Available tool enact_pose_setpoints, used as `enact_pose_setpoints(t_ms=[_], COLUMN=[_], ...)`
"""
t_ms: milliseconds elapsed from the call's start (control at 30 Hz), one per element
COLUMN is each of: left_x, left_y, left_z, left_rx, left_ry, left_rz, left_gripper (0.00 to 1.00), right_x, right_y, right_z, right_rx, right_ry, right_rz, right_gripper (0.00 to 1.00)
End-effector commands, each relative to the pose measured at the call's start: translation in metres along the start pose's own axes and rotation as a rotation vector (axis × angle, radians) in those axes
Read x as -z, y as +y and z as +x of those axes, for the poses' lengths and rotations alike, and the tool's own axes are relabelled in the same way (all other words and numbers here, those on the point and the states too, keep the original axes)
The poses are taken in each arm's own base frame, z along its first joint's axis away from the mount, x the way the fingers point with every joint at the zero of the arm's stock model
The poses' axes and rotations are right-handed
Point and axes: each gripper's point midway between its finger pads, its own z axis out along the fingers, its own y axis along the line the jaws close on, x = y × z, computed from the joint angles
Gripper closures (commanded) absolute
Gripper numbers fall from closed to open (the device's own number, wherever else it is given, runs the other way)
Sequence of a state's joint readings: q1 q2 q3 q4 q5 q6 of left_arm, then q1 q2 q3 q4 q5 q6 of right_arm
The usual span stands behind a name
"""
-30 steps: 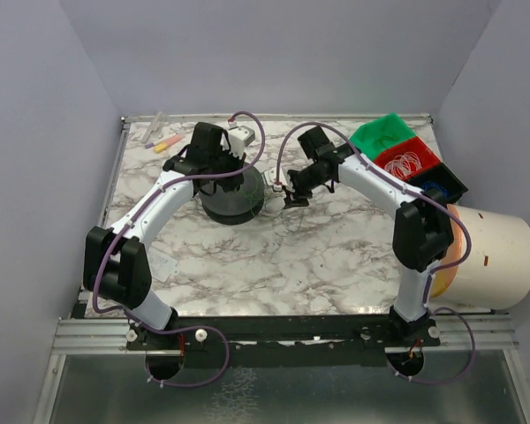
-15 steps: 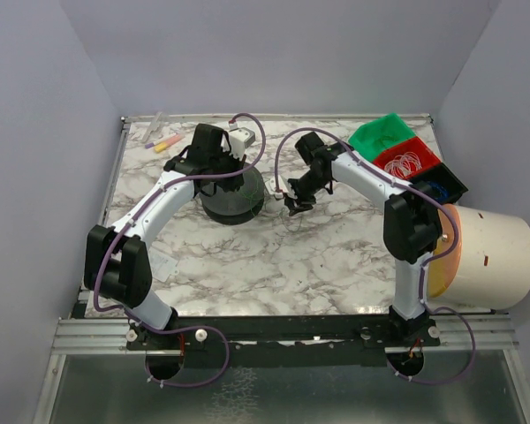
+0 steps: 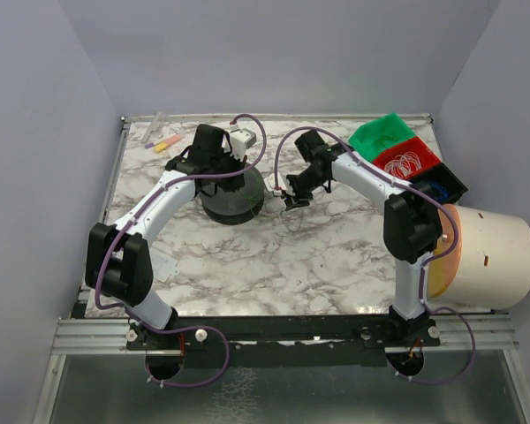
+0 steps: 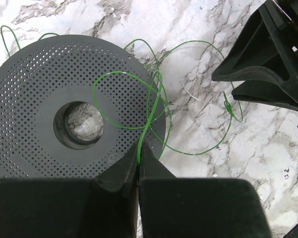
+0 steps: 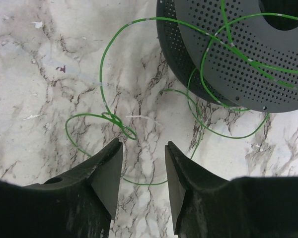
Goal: Wrap the cables
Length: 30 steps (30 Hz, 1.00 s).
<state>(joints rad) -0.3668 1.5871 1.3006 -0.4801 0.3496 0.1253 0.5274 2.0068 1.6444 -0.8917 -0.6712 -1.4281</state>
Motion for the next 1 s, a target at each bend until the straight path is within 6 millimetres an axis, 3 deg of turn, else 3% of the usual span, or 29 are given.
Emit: enact_pose_setpoints(t_ms=[0, 367, 633, 967], left_x=[-0.004, -0.003, -0.004, -0.001], left_y=[-0.005, -0.006, -0.005, 0.008], left_z=[0.006, 0.007, 0.008, 0.005], left_rx=[-0.007, -0.013, -0.01, -0.003], left_ry=[0.012, 0.012, 0.016, 0.014], left_rz=[0.033, 0.035, 0.031, -0.05], left_gripper=[0.98, 0.98, 0.98, 0.95], right_x=[-0.011, -0.021, -0.019, 0.012], right_y=[-0.007, 0.013, 0.01, 0.002], right_z=[-0.002, -0.003, -0.006, -0.008], right_rx=[0.013, 0.013, -0.002, -0.064], right_ry=[-0.037, -0.076, -0.079, -0.012], right_rz=[0.026, -0.074, -0.072, 0.072], right_gripper=[0.55, 0.61, 0.99, 0.99])
